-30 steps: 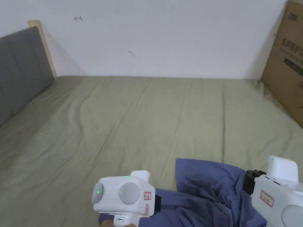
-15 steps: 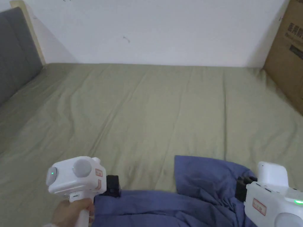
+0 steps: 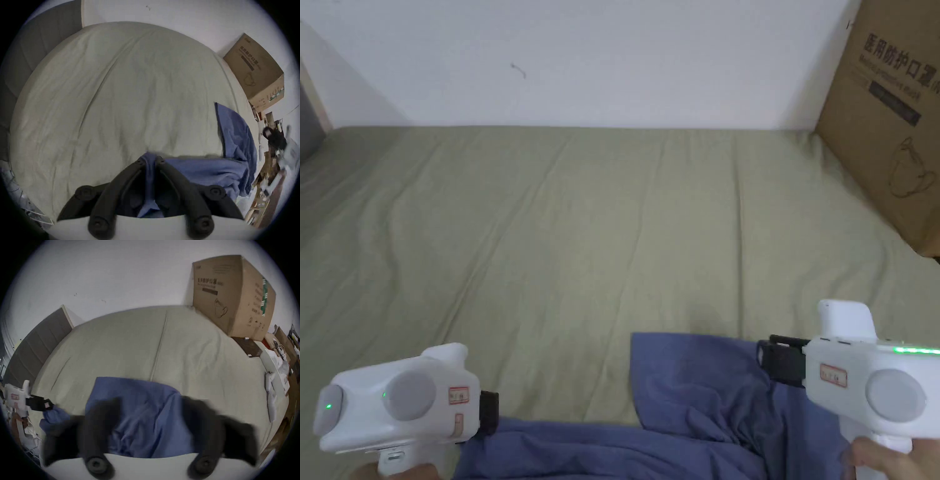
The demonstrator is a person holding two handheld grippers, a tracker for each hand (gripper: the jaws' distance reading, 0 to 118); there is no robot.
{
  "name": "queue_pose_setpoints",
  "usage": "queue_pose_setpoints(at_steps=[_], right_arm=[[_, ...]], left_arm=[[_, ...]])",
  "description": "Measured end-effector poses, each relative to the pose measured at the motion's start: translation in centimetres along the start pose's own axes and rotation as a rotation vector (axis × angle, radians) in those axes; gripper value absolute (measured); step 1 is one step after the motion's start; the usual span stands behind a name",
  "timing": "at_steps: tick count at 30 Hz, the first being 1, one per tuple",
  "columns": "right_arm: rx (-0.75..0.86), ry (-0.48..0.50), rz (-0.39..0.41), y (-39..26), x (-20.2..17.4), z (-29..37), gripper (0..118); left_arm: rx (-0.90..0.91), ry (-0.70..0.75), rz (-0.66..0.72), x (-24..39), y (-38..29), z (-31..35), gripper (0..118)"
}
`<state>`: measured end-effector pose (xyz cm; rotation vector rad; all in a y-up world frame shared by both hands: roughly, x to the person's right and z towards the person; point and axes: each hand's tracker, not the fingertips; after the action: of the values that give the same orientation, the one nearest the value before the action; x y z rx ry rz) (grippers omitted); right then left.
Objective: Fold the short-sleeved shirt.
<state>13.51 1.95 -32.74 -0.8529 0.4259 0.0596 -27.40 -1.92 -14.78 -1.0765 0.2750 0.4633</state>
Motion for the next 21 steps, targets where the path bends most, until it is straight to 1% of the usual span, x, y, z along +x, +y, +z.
queue_pose_setpoints(at_steps=[1,2,3,6,7,8,9,10,11,12,13,14,15,16,17,18,20,21], right_arm=[[-0.043,0.008,0.012,1.0,0.6,-1.8,99],[-0.055,0.006,0.023,1.5,0.7,-3.0,98],[-0.078,-0.019,0.03,2.1,0.7,-4.3,98],[-0.176,0.0,0.127,3.3,0.5,-8.4,97],[-0.238,-0.008,0.159,3.3,0.4,-10.4,91],[-0.303,-0.034,0.166,3.1,0.6,-11.8,80],[-0.377,-0.058,0.165,2.6,0.8,-13.4,79],[-0.388,-0.028,0.11,2.0,1.3,-14.1,77],[-0.311,-0.017,0.08,2.2,1.5,-13.0,66],[-0.316,-0.016,0.063,2.6,2.1,-12.6,61],[-0.297,-0.023,0.087,2.6,2.0,-11.9,54],[-0.28,-0.033,0.134,2.5,2.0,-11.5,46],[-0.268,-0.064,0.149,2.5,1.7,-11.0,12],[-0.276,-0.063,0.117,2.4,1.9,-10.3,1],[-0.278,-0.037,0.059,2.3,2.3,-10.0,1],[-0.271,-0.035,0.014,2.2,2.6,-9.4,1],[-0.265,-0.007,-0.038,2.6,2.5,-7.9,1],[-0.228,0.005,-0.069,2.9,2.8,-6.5,1]], left_arm=[[0.008,-0.004,-0.003,0.1,0.2,0.3,7],[0.013,-0.003,0.001,0.1,0.4,0.6,7],[0.02,-0.008,0.001,0.1,0.6,0.8,7],[0.032,-0.013,-0.009,0.3,1.1,1.0,7],[0.031,-0.011,-0.012,0.4,1.1,1.0,7],[0.031,-0.01,-0.013,0.4,1.2,0.9,7],[0.028,-0.009,-0.015,0.4,1.2,0.9,7],[0.024,-0.007,-0.015,0.4,1.3,0.8,7],[0.025,-0.006,-0.019,0.4,1.3,0.9,7],[0.024,-0.006,-0.029,0.4,1.2,1.0,7],[0.023,-0.007,-0.033,0.5,1.2,1.2,7],[0.026,-0.009,-0.036,0.5,1.3,1.4,7],[0.03,-0.01,-0.038,0.5,1.3,1.6,7],[0.036,-0.009,-0.032,0.6,1.3,1.8,7],[0.04,-0.014,-0.029,0.6,1.2,2.1,7],[0.042,-0.015,-0.028,0.7,1.2,2.5,7],[0.05,-0.014,-0.04,0.9,1.0,3.5,7],[0.06,-0.014,-0.053,0.9,0.9,4.1,7]])
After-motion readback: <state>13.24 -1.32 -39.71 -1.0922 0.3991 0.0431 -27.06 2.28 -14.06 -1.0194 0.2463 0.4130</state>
